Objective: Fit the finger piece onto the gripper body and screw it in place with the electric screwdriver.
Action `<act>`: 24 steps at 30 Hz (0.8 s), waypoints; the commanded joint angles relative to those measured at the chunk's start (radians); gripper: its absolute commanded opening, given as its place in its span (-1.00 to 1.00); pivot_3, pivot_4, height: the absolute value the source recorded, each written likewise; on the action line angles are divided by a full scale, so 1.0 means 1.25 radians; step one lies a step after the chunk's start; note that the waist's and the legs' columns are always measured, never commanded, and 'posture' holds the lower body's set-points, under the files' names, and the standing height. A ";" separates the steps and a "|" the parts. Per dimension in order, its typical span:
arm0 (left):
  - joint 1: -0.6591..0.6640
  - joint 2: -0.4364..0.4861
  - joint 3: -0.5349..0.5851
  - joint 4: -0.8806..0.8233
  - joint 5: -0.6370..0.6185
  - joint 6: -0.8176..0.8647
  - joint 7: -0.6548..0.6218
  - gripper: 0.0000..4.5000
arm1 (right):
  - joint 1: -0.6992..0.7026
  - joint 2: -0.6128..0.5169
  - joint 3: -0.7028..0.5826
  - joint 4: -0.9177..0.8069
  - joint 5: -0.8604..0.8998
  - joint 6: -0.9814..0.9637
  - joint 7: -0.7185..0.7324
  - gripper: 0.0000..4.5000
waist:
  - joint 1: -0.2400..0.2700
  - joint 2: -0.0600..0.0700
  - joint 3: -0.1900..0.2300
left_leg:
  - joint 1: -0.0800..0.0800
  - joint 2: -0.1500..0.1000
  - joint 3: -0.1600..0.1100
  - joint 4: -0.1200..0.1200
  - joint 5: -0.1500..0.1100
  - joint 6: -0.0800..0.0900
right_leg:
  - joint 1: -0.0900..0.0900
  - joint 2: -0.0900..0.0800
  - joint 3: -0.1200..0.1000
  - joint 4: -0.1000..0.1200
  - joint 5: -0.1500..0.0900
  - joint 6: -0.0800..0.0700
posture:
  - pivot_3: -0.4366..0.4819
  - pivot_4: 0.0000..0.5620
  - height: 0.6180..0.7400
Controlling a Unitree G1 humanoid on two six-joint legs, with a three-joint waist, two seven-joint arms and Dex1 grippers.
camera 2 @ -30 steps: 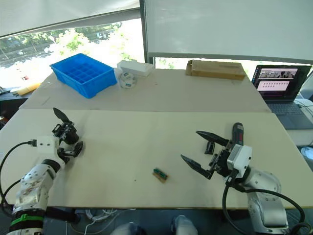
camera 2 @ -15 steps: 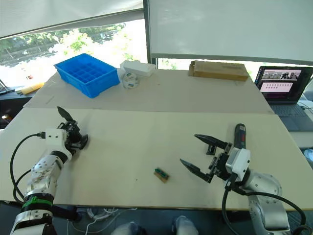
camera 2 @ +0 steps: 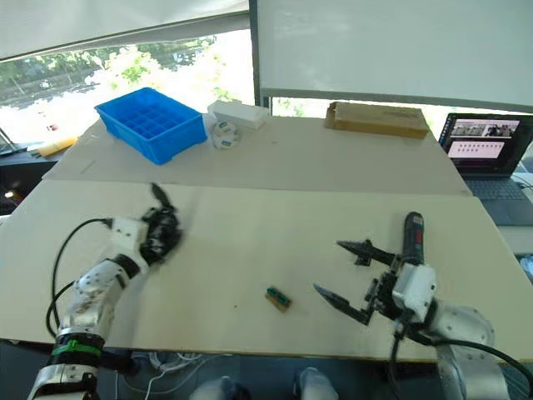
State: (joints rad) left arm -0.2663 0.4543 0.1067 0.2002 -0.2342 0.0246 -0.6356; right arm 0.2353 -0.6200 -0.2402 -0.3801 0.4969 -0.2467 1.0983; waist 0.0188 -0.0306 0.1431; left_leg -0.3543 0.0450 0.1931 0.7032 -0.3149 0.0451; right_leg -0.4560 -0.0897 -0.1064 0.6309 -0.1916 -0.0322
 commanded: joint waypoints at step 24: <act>-0.074 -0.198 -0.286 -0.052 0.116 0.084 -0.034 0.28 | 0.084 -0.010 -0.055 -0.095 0.036 -0.003 -0.064 1.00 | -0.005 0.000 0.000 | 0.001 0.001 -0.002 0.000 0.000 0.001 | 0.001 0.002 0.007 0.000 0.001 -0.002 | -0.05 -0.47 1.00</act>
State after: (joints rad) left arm -0.3437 0.2099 -0.2458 0.1702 -0.0805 0.1244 -0.6665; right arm 0.3363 -0.6291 -0.2936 -0.4664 0.5328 -0.2517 1.0252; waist 0.0129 -0.0307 0.1432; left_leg -0.3528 0.0465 0.1907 0.7037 -0.3153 0.0469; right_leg -0.4553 -0.0874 -0.0979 0.6305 -0.1903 -0.0339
